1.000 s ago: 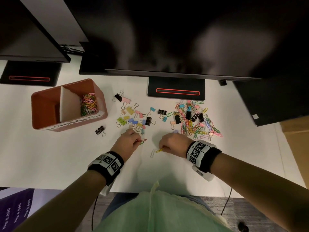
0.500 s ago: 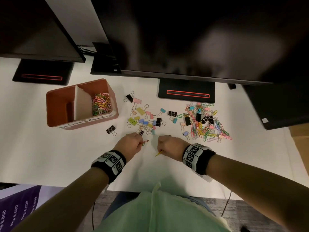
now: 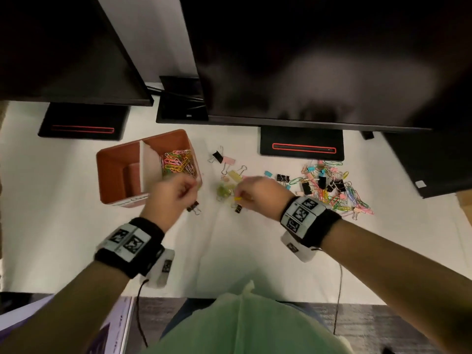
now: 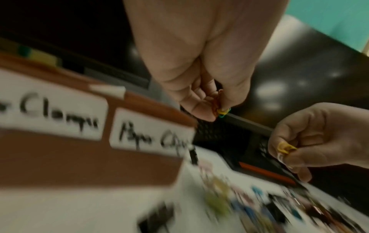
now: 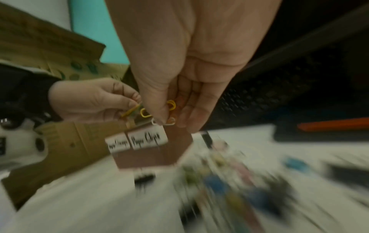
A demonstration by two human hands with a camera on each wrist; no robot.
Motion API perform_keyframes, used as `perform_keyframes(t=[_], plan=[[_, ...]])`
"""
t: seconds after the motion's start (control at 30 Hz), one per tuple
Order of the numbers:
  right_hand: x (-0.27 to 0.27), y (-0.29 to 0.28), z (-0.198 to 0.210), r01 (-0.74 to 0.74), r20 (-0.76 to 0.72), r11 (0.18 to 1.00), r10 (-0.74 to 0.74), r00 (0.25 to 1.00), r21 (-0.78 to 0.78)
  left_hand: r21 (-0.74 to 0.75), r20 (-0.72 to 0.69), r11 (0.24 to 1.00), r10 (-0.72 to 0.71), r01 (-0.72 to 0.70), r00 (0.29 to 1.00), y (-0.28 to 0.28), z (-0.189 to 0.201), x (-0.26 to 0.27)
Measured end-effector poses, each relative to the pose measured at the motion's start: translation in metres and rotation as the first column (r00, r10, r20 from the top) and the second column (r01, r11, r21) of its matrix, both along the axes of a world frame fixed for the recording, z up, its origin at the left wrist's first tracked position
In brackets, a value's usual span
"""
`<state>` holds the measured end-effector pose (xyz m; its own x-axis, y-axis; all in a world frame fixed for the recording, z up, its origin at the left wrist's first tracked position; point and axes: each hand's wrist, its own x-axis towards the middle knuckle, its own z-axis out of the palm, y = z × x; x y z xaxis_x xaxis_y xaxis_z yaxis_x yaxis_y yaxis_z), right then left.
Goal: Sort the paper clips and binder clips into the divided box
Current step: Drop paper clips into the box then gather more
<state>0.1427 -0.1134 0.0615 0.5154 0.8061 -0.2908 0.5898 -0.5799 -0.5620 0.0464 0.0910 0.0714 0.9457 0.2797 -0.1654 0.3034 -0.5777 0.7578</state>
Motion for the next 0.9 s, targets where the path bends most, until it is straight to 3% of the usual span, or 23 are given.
perform_keyframes(t=[0.13, 0.27, 0.37, 0.5, 0.63, 0.8, 0.9], plan=[[0.013, 0.090, 0.025, 0.099, 0.038, 0.976, -0.108, 0.993, 0.193, 0.217, -0.007, 0.966, 0.144, -0.140, 0.989, 0.054, 0.025, 0.022], [0.018, 0.150, 0.018, 0.167, 0.008, 0.986, -0.168, 0.986, 0.025, 0.238, -0.266, 0.966, 0.166, -0.102, 0.950, 0.075, 0.013, 0.041], [0.014, 0.147, 0.013, 0.195, -0.048, 0.978, -0.192, 0.980, 0.070, 0.232, -0.283, 0.972, 0.106, -0.039, 0.953, 0.075, 0.011, 0.042], [0.011, 0.091, 0.008, 0.236, -0.050, 0.936, -0.231, 0.972, 0.261, 0.191, -0.050, 0.981, -0.036, 0.045, 0.998, 0.049, 0.019, 0.038], [0.024, -0.008, -0.012, 0.375, 0.117, 0.901, -0.406, 0.907, 0.220, 0.043, 0.069, 0.969, -0.245, 0.242, 0.967, -0.006, 0.013, 0.046], [0.050, -0.123, -0.040, 0.619, 0.238, 0.783, -0.615, 0.752, 0.070, 0.001, 0.028, 0.897, -0.442, 0.443, 0.896, -0.093, -0.011, 0.077], [0.066, -0.166, -0.052, 0.676, 0.215, 0.737, -0.664, 0.717, 0.022, 0.035, -0.059, 0.857, -0.512, 0.515, 0.857, -0.141, -0.025, 0.102]])
